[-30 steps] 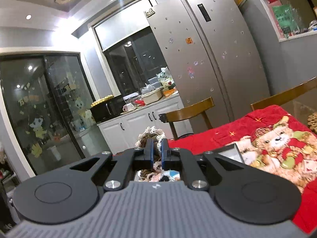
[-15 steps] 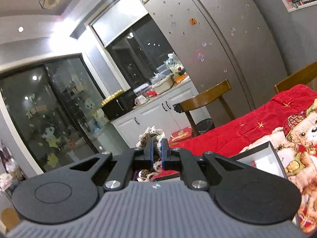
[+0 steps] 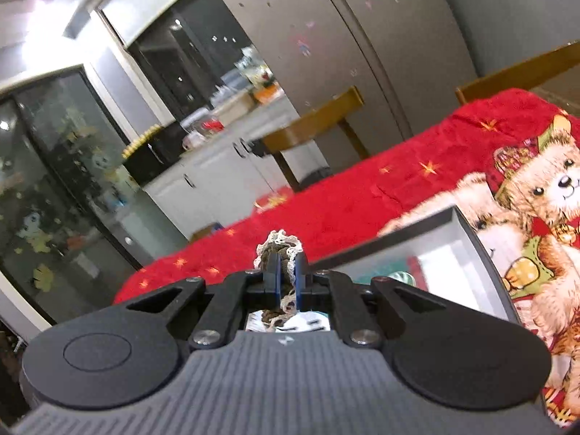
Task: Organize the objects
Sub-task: 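Lower both held items into the box and open both tools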
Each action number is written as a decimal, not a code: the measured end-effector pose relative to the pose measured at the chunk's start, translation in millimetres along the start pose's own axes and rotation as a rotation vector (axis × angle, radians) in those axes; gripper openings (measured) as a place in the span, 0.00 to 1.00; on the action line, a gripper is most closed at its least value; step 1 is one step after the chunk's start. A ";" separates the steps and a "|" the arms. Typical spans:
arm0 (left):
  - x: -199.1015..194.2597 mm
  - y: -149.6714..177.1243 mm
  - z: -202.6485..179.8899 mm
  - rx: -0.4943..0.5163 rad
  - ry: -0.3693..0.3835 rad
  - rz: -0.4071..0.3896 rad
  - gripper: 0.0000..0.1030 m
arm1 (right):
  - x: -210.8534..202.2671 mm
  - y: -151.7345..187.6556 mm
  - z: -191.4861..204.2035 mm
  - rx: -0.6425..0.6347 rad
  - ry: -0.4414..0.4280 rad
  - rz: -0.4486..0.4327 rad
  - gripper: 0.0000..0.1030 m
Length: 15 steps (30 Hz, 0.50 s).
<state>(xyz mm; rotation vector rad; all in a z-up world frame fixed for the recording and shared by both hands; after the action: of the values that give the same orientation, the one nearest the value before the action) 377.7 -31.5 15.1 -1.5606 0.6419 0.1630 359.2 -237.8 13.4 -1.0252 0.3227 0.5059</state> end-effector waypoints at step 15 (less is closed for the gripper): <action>14.5 16.3 8.8 0.001 -0.031 0.047 0.24 | 12.4 20.3 -11.7 -0.027 0.055 0.088 0.09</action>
<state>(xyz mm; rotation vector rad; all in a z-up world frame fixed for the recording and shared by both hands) 384.2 -26.8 -7.1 -1.5404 0.6542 0.2216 358.4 -236.4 -13.1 -1.0559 0.4115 0.5631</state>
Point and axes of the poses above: each gripper's, at about its wrist camera, not at the fingertips, and x roughly the way its jaws point, z to its left, y to its underside, the point moved 8 cm from there along x, roughly the way its jaws point, and after that the axes turned 4 degrees about y, right-handed, at the moved point
